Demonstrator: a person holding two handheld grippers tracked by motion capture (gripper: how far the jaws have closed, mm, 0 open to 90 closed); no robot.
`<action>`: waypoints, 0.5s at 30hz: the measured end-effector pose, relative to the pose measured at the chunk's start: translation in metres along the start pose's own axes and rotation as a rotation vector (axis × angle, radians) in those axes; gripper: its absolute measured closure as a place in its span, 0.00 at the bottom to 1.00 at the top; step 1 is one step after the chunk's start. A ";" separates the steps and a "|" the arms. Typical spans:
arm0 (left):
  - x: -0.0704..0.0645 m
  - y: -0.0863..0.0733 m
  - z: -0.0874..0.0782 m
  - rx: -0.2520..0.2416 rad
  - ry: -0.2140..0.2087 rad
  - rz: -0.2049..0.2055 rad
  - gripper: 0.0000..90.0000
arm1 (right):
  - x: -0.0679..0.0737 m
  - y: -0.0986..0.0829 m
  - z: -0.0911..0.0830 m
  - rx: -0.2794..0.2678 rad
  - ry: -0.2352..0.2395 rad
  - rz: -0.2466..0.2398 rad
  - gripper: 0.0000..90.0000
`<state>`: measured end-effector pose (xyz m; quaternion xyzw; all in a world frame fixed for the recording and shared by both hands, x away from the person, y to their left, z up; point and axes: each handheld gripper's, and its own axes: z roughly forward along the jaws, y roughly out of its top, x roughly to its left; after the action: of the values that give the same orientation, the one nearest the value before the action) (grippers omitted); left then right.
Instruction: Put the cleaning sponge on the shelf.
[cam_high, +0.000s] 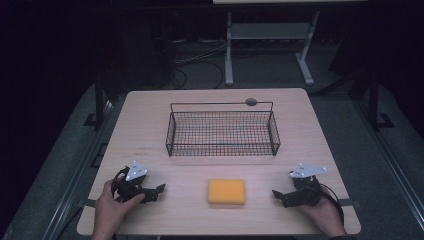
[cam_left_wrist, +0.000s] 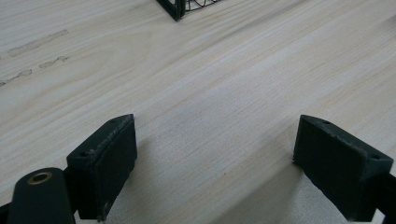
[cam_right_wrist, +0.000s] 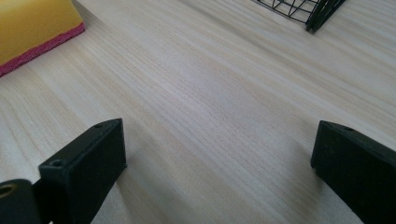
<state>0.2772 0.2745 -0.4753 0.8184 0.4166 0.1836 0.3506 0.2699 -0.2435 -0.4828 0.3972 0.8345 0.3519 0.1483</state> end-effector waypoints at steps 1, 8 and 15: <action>0.000 0.000 0.000 0.000 0.000 0.000 0.14 | 0.000 0.000 0.000 0.000 0.000 0.000 0.03; 0.000 0.000 0.000 0.000 0.000 0.000 0.14 | 0.000 0.000 0.000 0.000 0.000 0.000 0.03; 0.000 0.000 0.000 0.000 0.000 0.000 0.14 | -0.002 0.004 -0.006 0.023 0.024 0.013 0.16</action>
<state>0.2772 0.2745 -0.4752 0.8184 0.4167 0.1835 0.3506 0.2700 -0.2460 -0.4758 0.4000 0.8377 0.3480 0.1313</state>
